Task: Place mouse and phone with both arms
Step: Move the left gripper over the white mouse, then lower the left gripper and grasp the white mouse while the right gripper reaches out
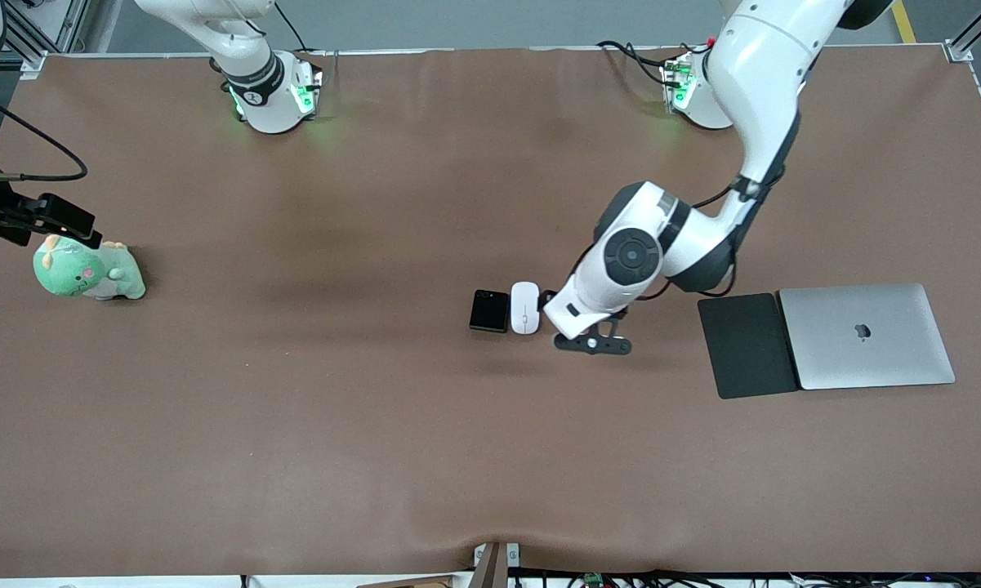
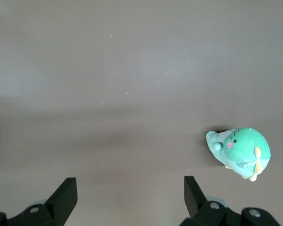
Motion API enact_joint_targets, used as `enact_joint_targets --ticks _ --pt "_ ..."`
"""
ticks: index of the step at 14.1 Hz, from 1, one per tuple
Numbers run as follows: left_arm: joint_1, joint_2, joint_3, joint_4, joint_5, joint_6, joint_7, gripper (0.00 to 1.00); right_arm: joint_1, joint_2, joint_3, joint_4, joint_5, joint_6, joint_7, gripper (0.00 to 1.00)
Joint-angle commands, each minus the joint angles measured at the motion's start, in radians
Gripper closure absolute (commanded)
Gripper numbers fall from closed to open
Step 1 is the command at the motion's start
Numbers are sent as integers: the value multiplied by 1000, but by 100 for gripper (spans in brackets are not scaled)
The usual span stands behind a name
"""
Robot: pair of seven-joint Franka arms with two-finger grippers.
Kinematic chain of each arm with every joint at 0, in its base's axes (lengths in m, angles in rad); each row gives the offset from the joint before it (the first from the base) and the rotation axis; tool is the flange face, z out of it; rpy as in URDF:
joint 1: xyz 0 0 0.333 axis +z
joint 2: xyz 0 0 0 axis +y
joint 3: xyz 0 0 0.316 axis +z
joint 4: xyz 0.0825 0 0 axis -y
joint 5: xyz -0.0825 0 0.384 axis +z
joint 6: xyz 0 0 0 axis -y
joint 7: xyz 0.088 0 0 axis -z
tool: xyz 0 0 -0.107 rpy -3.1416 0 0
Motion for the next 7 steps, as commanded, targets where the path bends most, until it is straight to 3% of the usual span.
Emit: enact_joint_targets --ticks 1,5,7 --pt "-48 54 13 49 23 25 -84 6 -15 -1 11 -1 5 -2 -1 0" --pt "-85 89 16 58 23 52 -134 18 -13 -1 11 -2 3 -1 -1 0" --pt "-103 105 16 58 23 75 -161 18 -15 -1 11 -2 3 -1 -1 0"
